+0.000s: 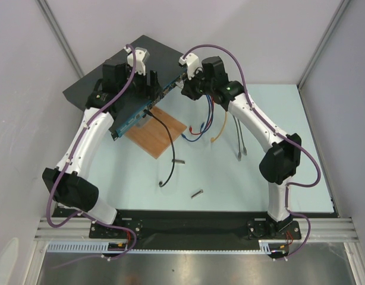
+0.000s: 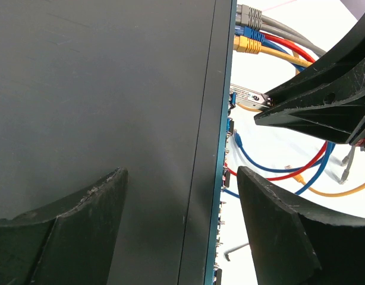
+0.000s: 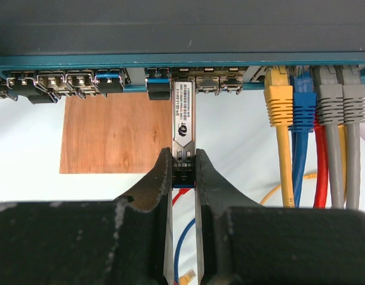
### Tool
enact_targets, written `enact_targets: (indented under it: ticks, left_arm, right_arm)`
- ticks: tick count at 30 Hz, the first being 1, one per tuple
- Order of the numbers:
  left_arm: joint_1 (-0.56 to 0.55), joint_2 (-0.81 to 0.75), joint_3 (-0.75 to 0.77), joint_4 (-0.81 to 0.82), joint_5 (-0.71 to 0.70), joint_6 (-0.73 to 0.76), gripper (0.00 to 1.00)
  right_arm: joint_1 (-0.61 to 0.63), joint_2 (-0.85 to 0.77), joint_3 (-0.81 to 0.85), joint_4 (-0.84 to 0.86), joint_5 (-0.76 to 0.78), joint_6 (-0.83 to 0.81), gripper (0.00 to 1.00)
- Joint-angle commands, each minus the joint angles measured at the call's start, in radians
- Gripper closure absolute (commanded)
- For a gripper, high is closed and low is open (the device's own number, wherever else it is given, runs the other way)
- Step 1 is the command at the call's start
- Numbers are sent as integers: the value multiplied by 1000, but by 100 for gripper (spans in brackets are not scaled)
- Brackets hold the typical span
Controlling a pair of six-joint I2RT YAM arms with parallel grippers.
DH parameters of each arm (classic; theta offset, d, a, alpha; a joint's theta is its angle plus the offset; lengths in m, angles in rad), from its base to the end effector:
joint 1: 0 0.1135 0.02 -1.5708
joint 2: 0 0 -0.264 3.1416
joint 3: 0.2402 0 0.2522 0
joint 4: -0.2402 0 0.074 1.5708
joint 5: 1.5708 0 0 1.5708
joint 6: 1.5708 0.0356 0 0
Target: Insert the plug into the switch port
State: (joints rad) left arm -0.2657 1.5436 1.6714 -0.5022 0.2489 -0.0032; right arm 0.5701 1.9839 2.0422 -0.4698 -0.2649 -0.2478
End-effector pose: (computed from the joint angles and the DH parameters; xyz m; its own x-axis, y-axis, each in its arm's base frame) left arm 0.3346 -0.1001 0.4285 -0.3544 0.0932 -0.9304 0.4746 0.8753 -0.0931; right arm 0.3876 0.2595 0.3861 -0.1491 -0.3768 -0.9142 -0.7834 0.6092 -0.1233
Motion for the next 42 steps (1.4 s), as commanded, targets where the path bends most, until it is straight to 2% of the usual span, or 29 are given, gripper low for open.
enact_targets:
  ticks: [1,17,29,42]
  left_arm:
    - [11,-2,37,14,24,-24,21]
    - [13,-7,31,19,27,-24,21]
    - [17,-16,13,17,29,-24,21]
    - [23,-17,13,19,27,-21,21]
  right_arm:
    - [17,-31,18,37,-7,19,100]
    - [33,35,145,17,-25,-21,100]
    - [28,52,131,-13,-59,-51,100]
    - [39,136,305,-33,-62,-74,100]
